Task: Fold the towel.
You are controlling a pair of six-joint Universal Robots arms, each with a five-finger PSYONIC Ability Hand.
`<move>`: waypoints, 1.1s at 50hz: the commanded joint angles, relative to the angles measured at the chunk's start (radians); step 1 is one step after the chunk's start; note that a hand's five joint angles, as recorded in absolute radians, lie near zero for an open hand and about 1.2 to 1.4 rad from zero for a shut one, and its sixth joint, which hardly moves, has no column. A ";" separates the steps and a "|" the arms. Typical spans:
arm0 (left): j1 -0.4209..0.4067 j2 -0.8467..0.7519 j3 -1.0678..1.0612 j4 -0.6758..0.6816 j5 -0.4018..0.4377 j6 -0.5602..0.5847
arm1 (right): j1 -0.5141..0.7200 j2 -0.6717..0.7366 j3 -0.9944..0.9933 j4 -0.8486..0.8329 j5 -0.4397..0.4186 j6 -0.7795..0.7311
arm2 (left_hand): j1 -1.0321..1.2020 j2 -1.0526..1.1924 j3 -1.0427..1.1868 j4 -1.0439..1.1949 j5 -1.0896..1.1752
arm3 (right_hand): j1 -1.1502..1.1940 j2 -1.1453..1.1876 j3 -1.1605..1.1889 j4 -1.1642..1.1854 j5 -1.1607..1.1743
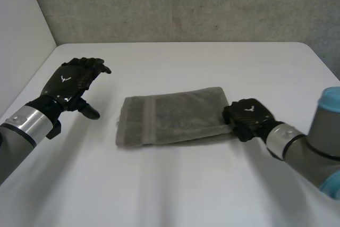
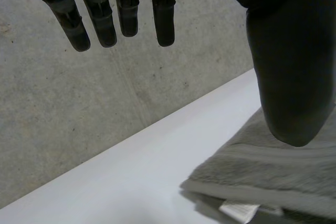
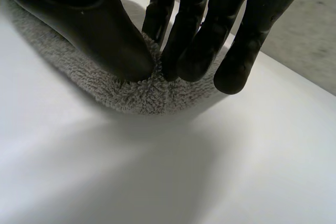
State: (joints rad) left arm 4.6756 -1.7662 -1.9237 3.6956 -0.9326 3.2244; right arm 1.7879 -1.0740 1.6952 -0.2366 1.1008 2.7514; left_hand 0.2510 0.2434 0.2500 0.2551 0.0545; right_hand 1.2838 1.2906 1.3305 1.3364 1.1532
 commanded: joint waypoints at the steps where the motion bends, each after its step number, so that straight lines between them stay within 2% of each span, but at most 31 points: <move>1: 0.001 0.017 0.003 0.000 0.000 0.000 | -0.142 -0.131 0.032 0.124 -0.022 -0.018 | -0.061 -0.053 -0.060 -0.065 -0.039 | 0.112 0.106 0.066 0.060 0.068; 7: 0.005 0.044 0.006 0.001 0.000 0.000 | -0.163 -0.251 -0.058 0.239 -0.036 -0.070 | -0.061 -0.053 -0.060 -0.065 -0.039 | 0.112 0.106 0.066 0.060 0.068; 10: 0.005 0.044 0.009 0.001 0.000 -0.002 | -0.153 -0.267 -0.089 0.267 -0.052 -0.068 | -0.061 -0.053 -0.060 -0.065 -0.039 | 0.112 0.106 0.066 0.060 0.068; 12: 0.003 0.044 0.018 0.001 0.000 -0.003 | -0.066 -0.270 -0.164 0.310 -0.070 -0.046 | -0.061 -0.053 -0.060 -0.065 -0.039 | 0.112 0.106 0.066 0.060 0.068; 13: 0.003 0.044 0.019 0.001 0.000 -0.003 | -0.065 -0.270 -0.164 0.310 -0.070 -0.045 | -0.061 -0.053 -0.060 -0.065 -0.039 | 0.112 0.106 0.066 0.060 0.068; 15: 0.000 0.044 0.026 0.001 0.000 -0.005 | 0.071 -0.233 -0.244 0.318 -0.070 -0.003 | -0.061 -0.053 -0.060 -0.065 -0.039 | 0.112 0.106 0.066 0.060 0.068; 16: 0.000 0.044 0.026 0.001 0.000 -0.005 | 0.071 -0.233 -0.244 0.318 -0.070 -0.003 | -0.061 -0.053 -0.060 -0.065 -0.039 | 0.112 0.106 0.066 0.060 0.068; 17: -0.005 0.044 0.034 0.001 -0.002 -0.009 | 0.137 -0.195 -0.274 0.318 -0.067 0.014 | -0.061 -0.053 -0.060 -0.065 -0.039 | 0.112 0.106 0.066 0.060 0.068; 18: -0.005 0.044 0.034 0.001 -0.002 -0.009 | 0.137 -0.195 -0.275 0.318 -0.067 0.014 | -0.061 -0.053 -0.060 -0.065 -0.039 | 0.112 0.106 0.066 0.060 0.068; 20: -0.023 0.044 0.045 0.001 -0.003 -0.029 | 0.285 -0.109 -0.334 0.318 -0.052 0.019 | -0.061 -0.053 -0.060 -0.065 -0.039 | 0.112 0.106 0.066 0.060 0.068; 21: -0.023 0.044 0.045 0.001 -0.003 -0.029 | 0.286 -0.109 -0.335 0.318 -0.052 0.019 | -0.061 -0.053 -0.060 -0.065 -0.039 | 0.112 0.106 0.066 0.060 0.068; 23: -0.040 0.045 0.054 0.001 -0.008 -0.058 | 0.399 -0.031 -0.361 0.321 -0.047 0.019 | -0.061 -0.053 -0.060 -0.065 -0.039 | 0.112 0.106 0.066 0.060 0.068; 26: -0.049 0.045 0.058 0.001 -0.008 -0.084 | 0.439 0.031 -0.350 0.324 -0.035 0.019 | -0.061 -0.053 -0.060 -0.065 -0.039 | 0.112 0.106 0.066 0.060 0.068; 30: -0.055 0.045 0.060 0.001 -0.008 -0.100 | 0.435 0.049 -0.322 0.326 -0.013 0.008 | -0.061 -0.053 -0.060 -0.065 -0.039 | 0.112 0.106 0.066 0.060 0.068; 31: -0.063 0.045 0.064 0.001 -0.008 -0.103 | 0.430 0.043 -0.310 0.326 -0.003 0.008 | -0.061 -0.053 -0.060 -0.065 -0.039 | 0.020 0.014 -0.026 -0.032 -0.023; 32: -0.077 0.044 0.074 0.001 -0.009 -0.104 | 0.424 0.032 -0.299 0.326 -0.001 0.008 | -0.061 -0.053 -0.060 -0.065 -0.039 | -0.620 -0.627 -0.667 -0.673 -0.664; 33: -0.077 0.044 0.074 0.001 -0.009 -0.104 | 0.424 0.032 -0.299 0.326 -0.001 0.008 | -0.061 -0.053 -0.060 -0.065 -0.039 | -0.626 -0.633 -0.673 -0.679 -0.670; 34: -0.092 0.042 0.086 0.001 -0.011 -0.104 | 0.415 0.013 -0.290 0.326 -0.001 0.026 | -0.061 -0.053 -0.060 -0.065 -0.039 | -1.109 -1.116 -1.156 -1.162 -1.153; 41: -0.189 0.021 0.157 -0.002 -0.020 -0.126 | 0.335 -0.101 -0.239 0.316 -0.002 0.105 | -0.061 -0.053 -0.060 -0.065 -0.039 | -1.109 -1.116 -1.156 -1.162 -1.153; 43: -0.254 -0.001 0.199 -0.008 -0.047 -0.185 | 0.295 -0.167 -0.215 0.312 -0.002 0.206 | -0.058 -0.051 -0.057 -0.062 -0.036 | -1.109 -1.116 -1.156 -1.162 -1.153; 46: -0.281 -0.007 0.219 -0.011 -0.074 -0.224 | 0.266 -0.198 -0.200 0.303 -0.004 0.263 | -0.058 -0.050 -0.057 -0.062 -0.036 | -1.109 -1.116 -1.156 -1.162 -1.153; 48: -0.320 -0.022 0.239 -0.016 -0.142 -0.305 | 0.205 -0.233 -0.171 0.268 -0.010 0.358 | -0.052 -0.045 -0.051 -0.056 -0.030 | -1.109 -1.116 -1.156 -1.162 -1.153; 49: -0.321 -0.022 0.239 -0.016 -0.143 -0.305 | 0.205 -0.233 -0.170 0.267 -0.010 0.358 | -0.052 -0.045 -0.051 -0.056 -0.030 | -1.109 -1.116 -1.156 -1.162 -1.153; 51: -0.359 -0.045 0.238 -0.023 -0.216 -0.366 | 0.173 -0.233 -0.167 0.235 -0.016 0.413 | -0.038 -0.030 -0.037 -0.042 -0.016 | -1.109 -1.116 -1.156 -1.162 -1.153; 52: -0.359 -0.045 0.238 -0.023 -0.216 -0.367 | 0.172 -0.233 -0.167 0.235 -0.016 0.413 | -0.037 -0.030 -0.036 -0.042 -0.016 | -1.109 -1.116 -1.156 -1.162 -1.153; 54: -0.406 -0.079 0.227 -0.067 -0.287 -0.387 | 0.169 -0.196 -0.175 0.224 -0.015 0.424 | -0.032 -0.024 -0.031 -0.036 -0.010 | -1.109 -1.116 -1.156 -1.162 -1.153; 55: -0.407 -0.079 0.227 -0.068 -0.287 -0.387 | 0.169 -0.196 -0.175 0.224 -0.015 0.424 | -0.032 -0.024 -0.031 -0.036 -0.010 | -1.109 -1.116 -1.156 -1.162 -1.153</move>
State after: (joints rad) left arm 4.3293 -1.8041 -1.6867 3.6704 -1.1143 2.8943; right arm 1.9810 -1.3019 1.5232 0.0173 1.0888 3.1301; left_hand 0.2510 0.2434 0.2500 0.2551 0.0546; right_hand 0.2216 0.2333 0.2414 0.2430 0.0590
